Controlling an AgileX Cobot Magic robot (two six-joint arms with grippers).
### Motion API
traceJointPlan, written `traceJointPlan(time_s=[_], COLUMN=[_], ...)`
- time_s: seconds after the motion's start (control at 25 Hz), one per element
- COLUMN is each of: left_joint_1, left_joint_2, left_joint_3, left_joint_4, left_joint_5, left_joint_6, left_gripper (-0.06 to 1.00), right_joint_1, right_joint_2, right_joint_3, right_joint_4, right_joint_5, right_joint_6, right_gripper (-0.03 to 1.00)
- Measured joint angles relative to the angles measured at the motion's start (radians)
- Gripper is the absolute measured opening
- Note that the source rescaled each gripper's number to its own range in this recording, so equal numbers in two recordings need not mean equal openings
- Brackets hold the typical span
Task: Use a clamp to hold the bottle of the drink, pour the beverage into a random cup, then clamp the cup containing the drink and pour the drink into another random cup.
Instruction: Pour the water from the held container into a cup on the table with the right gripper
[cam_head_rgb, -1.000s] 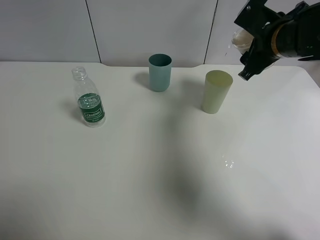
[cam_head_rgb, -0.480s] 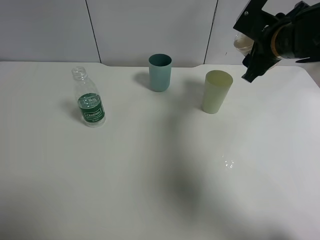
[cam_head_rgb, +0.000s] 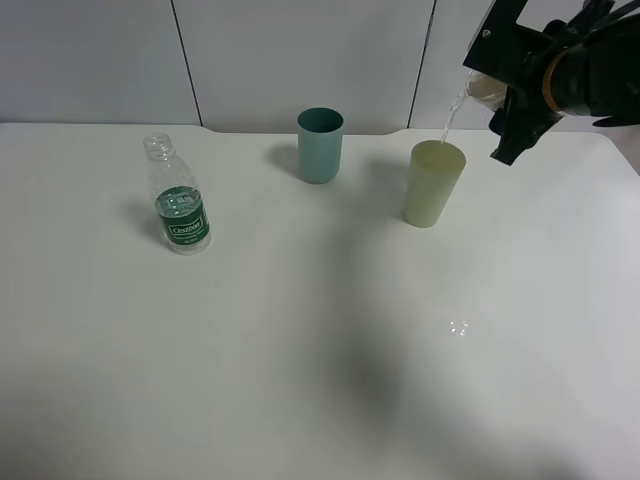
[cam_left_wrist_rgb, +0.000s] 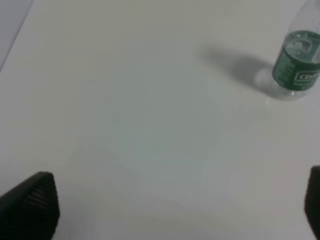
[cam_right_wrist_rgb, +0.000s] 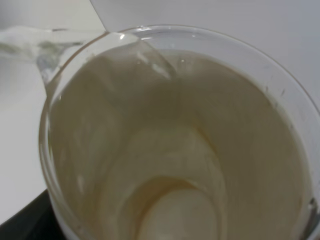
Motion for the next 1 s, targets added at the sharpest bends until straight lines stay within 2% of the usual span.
traceJointPlan(time_s=[1.0], left_joint_1=[0.0], left_joint_2=[0.0], left_joint_3=[0.0], left_joint_4=[0.0], left_joint_5=[0.0], left_joint_6=[0.0], left_gripper=[1.0], right_joint_1=[0.0], right_joint_2=[0.0], right_joint_3=[0.0], right_joint_4=[-0.062], right_joint_5=[0.001], right_joint_6=[-0.082], right_gripper=[0.0])
